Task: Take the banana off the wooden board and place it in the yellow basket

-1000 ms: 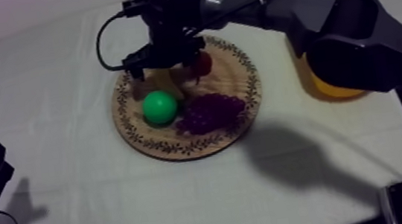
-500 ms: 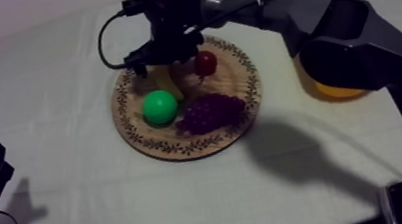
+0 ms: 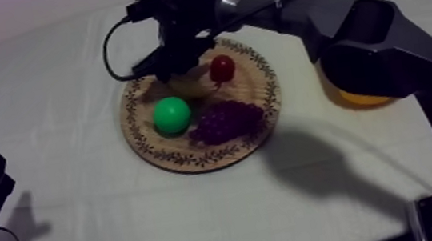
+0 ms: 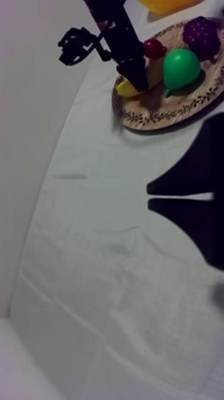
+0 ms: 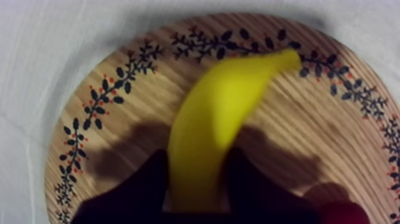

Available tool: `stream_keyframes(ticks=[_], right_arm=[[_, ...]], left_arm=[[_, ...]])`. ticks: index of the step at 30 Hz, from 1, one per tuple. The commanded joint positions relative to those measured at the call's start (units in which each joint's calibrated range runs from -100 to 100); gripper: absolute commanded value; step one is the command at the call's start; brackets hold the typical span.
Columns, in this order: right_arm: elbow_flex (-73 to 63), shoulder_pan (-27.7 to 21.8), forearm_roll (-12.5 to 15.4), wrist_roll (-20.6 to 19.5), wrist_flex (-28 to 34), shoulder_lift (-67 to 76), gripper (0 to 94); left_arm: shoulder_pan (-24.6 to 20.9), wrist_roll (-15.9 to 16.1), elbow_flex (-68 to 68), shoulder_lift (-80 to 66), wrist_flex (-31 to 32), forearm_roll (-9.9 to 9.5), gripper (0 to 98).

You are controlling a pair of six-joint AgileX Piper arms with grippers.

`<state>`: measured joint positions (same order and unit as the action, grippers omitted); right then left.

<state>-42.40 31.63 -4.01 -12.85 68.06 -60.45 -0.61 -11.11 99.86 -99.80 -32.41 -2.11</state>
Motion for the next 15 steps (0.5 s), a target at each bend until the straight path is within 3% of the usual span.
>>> stream_keyframes(ticks=[1,15], right_arm=[[0.1,0.0,0.1,0.1,-0.1,-0.1,24.8],[-0.1,0.0,0.7,0.7,0.1,0.1,17.2]], left_arm=[[0.0,0.0,0.0,0.0,0.0,-0.02,0.1],[0.0,0.0,0.0,0.0,0.0,-0.02,0.1]])
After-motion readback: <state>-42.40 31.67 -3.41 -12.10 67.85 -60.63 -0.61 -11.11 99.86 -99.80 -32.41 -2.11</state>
